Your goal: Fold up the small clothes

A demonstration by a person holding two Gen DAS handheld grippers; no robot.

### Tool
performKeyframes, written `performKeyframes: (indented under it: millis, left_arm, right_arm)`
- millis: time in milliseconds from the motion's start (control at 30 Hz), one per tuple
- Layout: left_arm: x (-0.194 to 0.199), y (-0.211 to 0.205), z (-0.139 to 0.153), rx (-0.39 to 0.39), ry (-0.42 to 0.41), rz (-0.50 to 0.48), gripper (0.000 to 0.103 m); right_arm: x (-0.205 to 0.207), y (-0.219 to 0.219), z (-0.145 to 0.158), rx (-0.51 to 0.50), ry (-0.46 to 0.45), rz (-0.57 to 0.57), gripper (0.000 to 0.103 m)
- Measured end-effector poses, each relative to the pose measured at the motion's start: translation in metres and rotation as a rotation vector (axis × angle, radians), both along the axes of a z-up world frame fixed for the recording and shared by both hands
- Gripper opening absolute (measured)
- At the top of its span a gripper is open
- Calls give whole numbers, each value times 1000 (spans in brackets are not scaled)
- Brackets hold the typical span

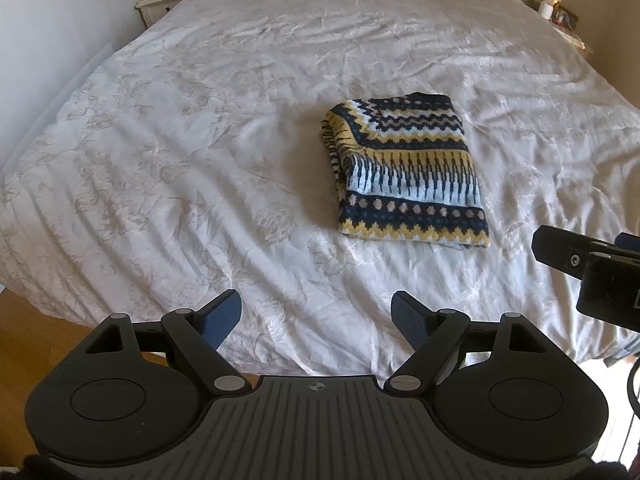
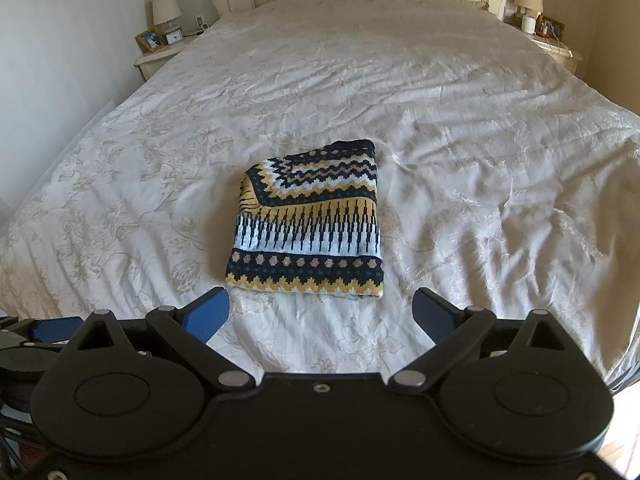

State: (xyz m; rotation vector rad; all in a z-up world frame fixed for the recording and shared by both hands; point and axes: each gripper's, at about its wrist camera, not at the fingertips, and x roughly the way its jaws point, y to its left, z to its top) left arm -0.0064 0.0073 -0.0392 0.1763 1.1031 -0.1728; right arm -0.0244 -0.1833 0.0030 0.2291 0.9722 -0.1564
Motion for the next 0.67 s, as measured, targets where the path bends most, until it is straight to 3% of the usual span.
performKeyframes:
  millis: [667]
  left_arm:
    - [9, -7, -7, -5, 22, -25, 82]
  right_arm:
    - [2, -1, -4, 4, 6, -2, 97]
